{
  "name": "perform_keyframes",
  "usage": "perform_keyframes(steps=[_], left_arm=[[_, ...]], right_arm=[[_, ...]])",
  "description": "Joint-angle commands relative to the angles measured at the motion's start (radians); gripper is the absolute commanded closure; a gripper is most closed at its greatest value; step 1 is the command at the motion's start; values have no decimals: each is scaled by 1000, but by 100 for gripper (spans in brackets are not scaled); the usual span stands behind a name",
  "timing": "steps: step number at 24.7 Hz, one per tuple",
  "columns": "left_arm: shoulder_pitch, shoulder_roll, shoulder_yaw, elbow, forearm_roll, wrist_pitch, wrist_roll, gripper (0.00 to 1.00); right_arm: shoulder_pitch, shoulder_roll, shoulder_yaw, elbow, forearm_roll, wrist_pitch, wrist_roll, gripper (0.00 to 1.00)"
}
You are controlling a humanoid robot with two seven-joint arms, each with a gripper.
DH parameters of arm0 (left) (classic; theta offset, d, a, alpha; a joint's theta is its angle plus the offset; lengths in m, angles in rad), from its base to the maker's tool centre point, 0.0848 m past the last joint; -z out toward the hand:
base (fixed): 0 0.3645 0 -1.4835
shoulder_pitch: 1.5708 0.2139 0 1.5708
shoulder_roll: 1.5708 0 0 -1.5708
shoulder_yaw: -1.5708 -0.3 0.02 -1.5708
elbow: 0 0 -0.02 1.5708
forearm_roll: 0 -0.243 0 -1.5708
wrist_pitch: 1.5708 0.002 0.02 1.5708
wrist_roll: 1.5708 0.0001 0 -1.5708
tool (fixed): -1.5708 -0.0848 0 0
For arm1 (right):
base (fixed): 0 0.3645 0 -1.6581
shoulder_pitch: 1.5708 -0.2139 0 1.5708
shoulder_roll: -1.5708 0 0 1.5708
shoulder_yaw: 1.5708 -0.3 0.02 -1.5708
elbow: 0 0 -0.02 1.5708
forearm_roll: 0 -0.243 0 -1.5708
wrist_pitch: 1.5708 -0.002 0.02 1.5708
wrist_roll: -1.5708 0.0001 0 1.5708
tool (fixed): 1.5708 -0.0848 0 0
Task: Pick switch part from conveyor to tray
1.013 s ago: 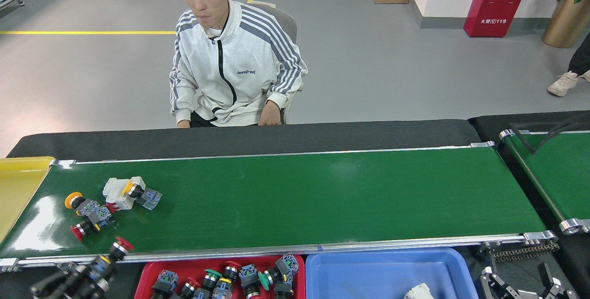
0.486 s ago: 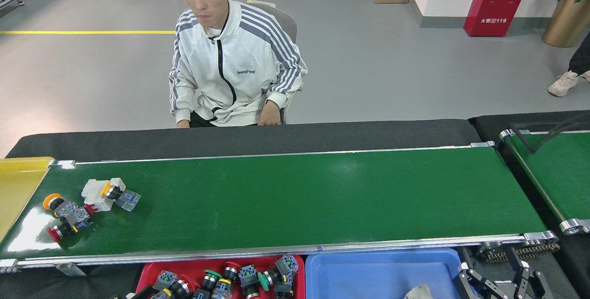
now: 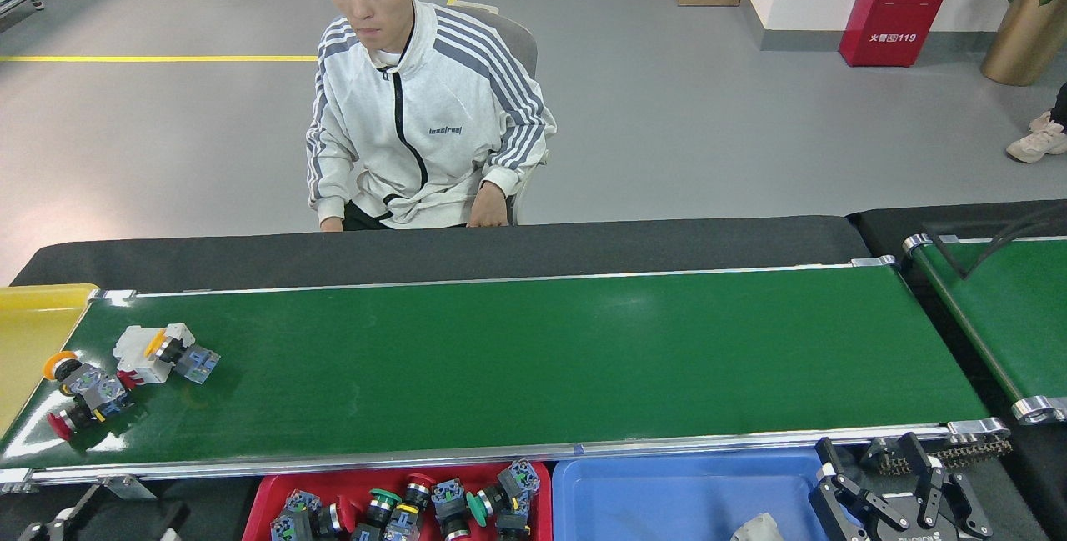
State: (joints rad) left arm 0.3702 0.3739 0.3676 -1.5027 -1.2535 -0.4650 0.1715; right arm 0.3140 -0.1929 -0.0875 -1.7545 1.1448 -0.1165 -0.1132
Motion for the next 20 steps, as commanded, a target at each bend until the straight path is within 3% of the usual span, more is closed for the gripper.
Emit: perform_keyframes(steps=[1,5,10,17,20], left_arm=[[-10,13,11,-5,5,25,0,0],[-85,13,22,21,-6,42,-17,0],[-307,16,14,177,-12,80,-162,0],[-539,16,11,421,-149,91,-168,0],[-591,22,10,496,-153,91,-168,0]], right_arm=[[-9,3,-3,-10,0,4,12,2],[-16,13,-3,-10,0,1,12,2],[-26,21,-3,-10,-2,1,13,2],[-27,56,-3,-10,3,3,17,2],[-41,59,5,-10,3,4,17,2]])
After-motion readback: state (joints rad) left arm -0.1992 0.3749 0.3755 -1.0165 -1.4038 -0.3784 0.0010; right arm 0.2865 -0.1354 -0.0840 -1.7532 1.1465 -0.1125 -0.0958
